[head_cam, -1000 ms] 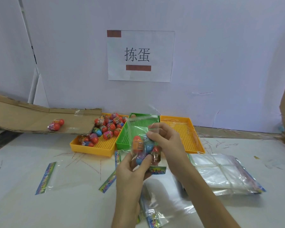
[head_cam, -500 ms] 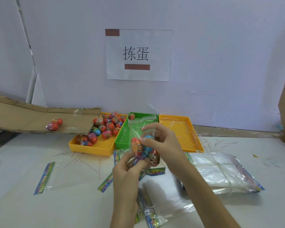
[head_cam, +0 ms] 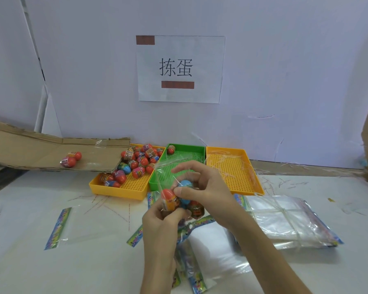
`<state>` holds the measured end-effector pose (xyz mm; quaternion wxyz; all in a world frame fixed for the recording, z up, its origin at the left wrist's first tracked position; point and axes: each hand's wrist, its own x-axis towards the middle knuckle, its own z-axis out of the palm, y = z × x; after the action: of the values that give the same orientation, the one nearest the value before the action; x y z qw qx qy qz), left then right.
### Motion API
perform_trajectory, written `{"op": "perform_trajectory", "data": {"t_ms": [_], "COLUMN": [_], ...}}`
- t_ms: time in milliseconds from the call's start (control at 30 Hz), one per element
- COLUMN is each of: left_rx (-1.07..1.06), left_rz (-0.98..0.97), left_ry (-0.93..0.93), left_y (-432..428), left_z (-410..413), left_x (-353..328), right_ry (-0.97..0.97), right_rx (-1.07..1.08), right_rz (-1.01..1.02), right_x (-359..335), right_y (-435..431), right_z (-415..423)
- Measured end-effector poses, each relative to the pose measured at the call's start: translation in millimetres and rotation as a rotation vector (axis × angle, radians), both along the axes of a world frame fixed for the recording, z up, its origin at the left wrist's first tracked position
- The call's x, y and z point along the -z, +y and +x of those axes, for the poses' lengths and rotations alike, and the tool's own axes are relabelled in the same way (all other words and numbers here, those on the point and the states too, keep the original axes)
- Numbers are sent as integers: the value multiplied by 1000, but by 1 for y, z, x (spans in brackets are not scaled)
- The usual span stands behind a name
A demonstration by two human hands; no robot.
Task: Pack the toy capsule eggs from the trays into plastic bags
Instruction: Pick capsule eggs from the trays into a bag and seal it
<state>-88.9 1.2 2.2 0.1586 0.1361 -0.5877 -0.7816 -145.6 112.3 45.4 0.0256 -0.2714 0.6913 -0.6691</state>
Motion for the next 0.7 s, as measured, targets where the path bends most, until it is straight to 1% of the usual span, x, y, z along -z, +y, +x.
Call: {"op": "perform_trajectory", "data": {"t_ms": [167, 233, 300, 367, 433, 500, 567, 700], "left_rx": [58, 75, 7, -137, -278, -371, -403, -384], "left_rz": [-53, -10, 49, 80, 117, 146, 163, 131], "left_ry": [44, 106, 176, 215, 210, 186, 182, 167], "left_y": [9, 12, 11, 6, 1, -1, -1, 2], "left_z": [0, 1, 1, 0, 0, 0, 0, 1], "left_x": [2, 1, 1, 0, 1, 1, 1, 1], "right_ry": [-30, -43, -53, -58, -71, -63, -57, -87], "right_rx": [78, 75, 38, -12, -60, -32, 39, 180], "right_rz": [4, 18, 54, 115, 164, 216, 221, 84], "right_x": [2, 2, 2, 2, 2, 2, 2, 2], "right_y": [2, 4, 6, 6, 5, 3, 0, 3], "right_z": [-4, -6, -7, -6, -4, -4, -4, -7]}}
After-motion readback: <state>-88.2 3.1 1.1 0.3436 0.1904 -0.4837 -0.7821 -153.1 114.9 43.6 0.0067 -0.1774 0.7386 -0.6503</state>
